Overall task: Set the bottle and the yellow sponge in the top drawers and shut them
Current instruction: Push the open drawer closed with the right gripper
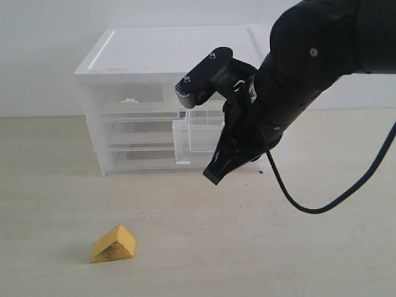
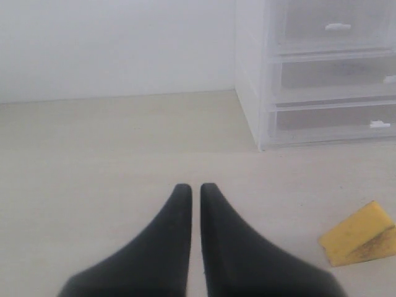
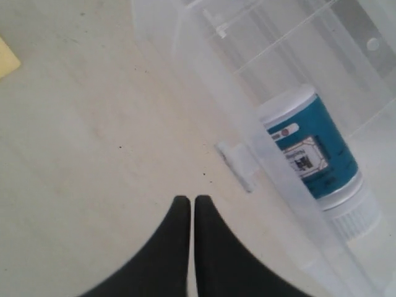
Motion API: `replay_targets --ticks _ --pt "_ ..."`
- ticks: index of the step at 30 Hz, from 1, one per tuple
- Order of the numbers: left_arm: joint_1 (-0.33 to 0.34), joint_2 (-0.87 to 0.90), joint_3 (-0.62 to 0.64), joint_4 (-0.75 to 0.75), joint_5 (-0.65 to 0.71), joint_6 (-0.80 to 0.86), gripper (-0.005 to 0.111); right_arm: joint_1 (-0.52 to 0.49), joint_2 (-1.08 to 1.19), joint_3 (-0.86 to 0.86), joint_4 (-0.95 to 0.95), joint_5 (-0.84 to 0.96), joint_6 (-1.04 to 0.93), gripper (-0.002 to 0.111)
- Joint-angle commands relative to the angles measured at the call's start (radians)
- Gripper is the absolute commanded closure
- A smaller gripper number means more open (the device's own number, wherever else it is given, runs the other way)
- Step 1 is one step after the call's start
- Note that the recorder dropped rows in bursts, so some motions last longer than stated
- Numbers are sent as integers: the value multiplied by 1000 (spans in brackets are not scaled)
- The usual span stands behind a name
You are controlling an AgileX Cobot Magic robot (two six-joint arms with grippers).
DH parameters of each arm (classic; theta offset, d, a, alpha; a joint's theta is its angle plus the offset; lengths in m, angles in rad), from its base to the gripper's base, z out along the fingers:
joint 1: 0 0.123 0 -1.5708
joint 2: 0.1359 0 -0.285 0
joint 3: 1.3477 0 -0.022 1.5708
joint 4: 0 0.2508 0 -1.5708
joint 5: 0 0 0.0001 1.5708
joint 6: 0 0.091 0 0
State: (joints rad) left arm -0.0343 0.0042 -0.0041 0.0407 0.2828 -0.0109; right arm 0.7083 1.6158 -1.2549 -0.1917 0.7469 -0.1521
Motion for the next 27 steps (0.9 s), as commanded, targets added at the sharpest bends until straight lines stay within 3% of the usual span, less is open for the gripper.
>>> replay_targets --ticks 1,12,19,27 --pt "4 -4 4 -10 -3 0 102 -1 -1 -4 -101 -35 43 108" --pt "4 -4 4 -10 -6 0 102 -1 0 -4 -212 -129 103 108" --pt "4 -4 4 -10 -6 0 102 -1 0 -4 -404 -138 243 108" --pt "4 -4 4 -10 -6 0 102 -37 2 -4 -418 -180 305 108"
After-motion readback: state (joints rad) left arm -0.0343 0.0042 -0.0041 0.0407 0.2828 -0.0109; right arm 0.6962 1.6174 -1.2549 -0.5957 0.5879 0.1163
